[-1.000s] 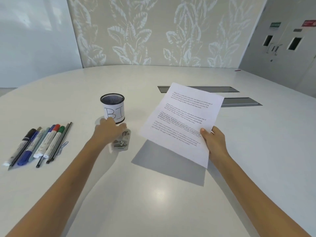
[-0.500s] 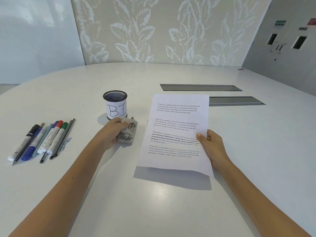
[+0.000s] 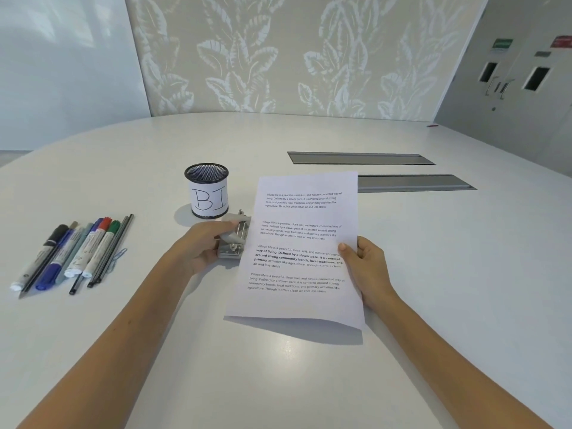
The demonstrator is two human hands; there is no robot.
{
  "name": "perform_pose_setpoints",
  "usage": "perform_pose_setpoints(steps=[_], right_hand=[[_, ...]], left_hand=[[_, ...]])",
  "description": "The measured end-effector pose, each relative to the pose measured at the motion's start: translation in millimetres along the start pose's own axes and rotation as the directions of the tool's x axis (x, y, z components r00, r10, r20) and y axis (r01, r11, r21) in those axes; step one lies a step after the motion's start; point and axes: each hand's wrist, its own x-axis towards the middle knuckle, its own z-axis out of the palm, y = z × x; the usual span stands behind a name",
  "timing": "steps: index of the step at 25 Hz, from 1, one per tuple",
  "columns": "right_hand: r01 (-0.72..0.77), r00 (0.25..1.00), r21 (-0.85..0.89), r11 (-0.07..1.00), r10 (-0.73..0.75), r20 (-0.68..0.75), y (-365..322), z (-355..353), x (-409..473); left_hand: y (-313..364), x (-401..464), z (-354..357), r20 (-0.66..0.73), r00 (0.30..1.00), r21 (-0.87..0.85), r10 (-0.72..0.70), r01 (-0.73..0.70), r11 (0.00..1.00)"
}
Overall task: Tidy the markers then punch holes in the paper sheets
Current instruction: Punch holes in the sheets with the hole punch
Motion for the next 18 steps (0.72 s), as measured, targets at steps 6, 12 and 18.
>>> perform_pose_setpoints(steps=[6, 12, 18], right_hand=[[0.034, 0.999, -0.079, 0.996, -0.036, -0.025, 1.6, 7.0, 3.7], [0.080, 0.997, -0.081, 0.994, -0.080, 0.004, -5.2, 14.3, 4.3], [0.076, 0.997, -0.077, 0.994, -0.074, 0.026, -3.9, 17.5, 3.8]], left_hand=[[-0.8, -3.4, -2.2, 0.074, 0.997, -0.007, 0.016, -0.015, 1.000], [-2.6, -2.8, -1.8, 0.073, 0.997, -0.062, -0.002, 0.007, 0.998], [-0.9, -6.9, 0.1, 0.079, 0.996, -0.100, -0.038, 0.045, 0.994]])
